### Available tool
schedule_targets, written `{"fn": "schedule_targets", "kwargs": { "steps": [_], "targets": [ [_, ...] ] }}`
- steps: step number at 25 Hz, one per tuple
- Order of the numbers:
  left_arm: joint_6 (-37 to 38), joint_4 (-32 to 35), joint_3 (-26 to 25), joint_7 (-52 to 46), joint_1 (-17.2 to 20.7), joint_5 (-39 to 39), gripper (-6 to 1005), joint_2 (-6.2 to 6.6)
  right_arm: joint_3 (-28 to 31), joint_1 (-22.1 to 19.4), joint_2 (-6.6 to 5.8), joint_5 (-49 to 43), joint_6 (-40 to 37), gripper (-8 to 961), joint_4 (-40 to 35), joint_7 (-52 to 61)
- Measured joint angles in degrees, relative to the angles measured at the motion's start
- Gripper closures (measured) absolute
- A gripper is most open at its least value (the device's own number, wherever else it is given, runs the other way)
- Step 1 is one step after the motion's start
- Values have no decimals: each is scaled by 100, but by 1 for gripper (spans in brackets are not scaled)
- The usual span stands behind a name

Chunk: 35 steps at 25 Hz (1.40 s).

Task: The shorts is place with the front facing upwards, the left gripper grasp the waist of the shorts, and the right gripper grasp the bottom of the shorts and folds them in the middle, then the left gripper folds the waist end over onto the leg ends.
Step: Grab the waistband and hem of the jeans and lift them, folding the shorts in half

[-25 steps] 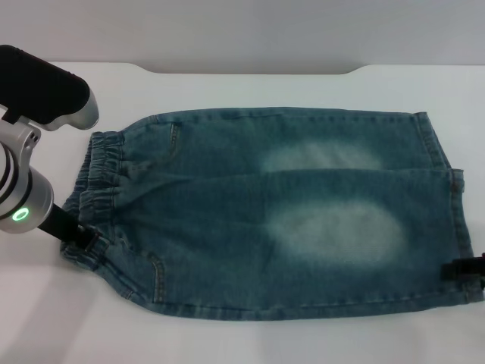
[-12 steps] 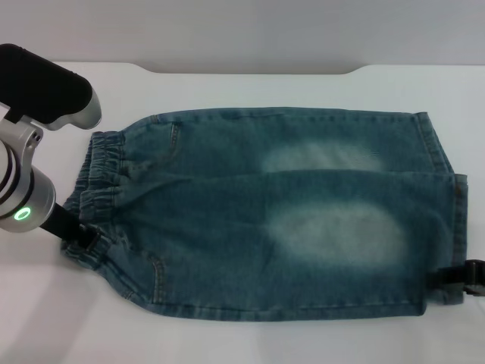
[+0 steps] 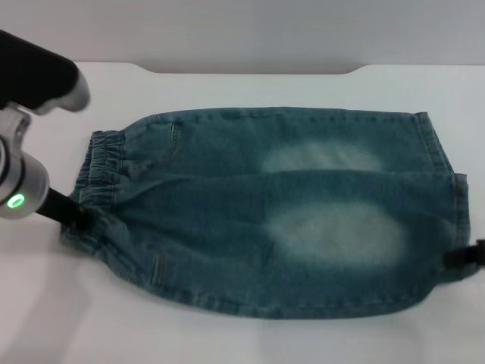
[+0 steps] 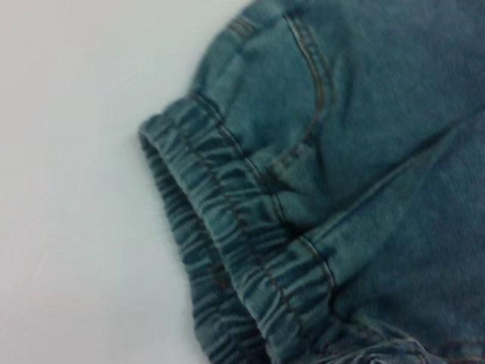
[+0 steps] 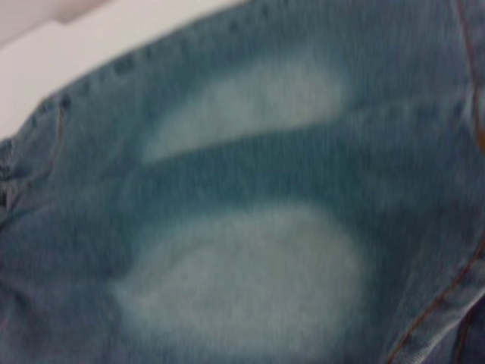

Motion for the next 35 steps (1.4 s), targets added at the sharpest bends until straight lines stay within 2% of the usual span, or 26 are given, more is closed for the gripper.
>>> {"fn": "schedule_targets", "kwargs": {
  "steps": [4,16,26,35],
  "targets": [
    [290,-388,-221,-9,265,2,960,3,67,-105,1,15,4,884,617,-12],
    [1016,-508,-365,45,592,-3,960,3,255,-387,32,486,-408,912,1424,-301],
    [1630,-468,-367,55,664,-34,959,3,454,-539,50,1068,-1219,909,1170,-1134],
    [2332,-354,-359,58,798,-51,960,2,484,-490,49,1542,-2034,908,447,-1956]
  ]
}}
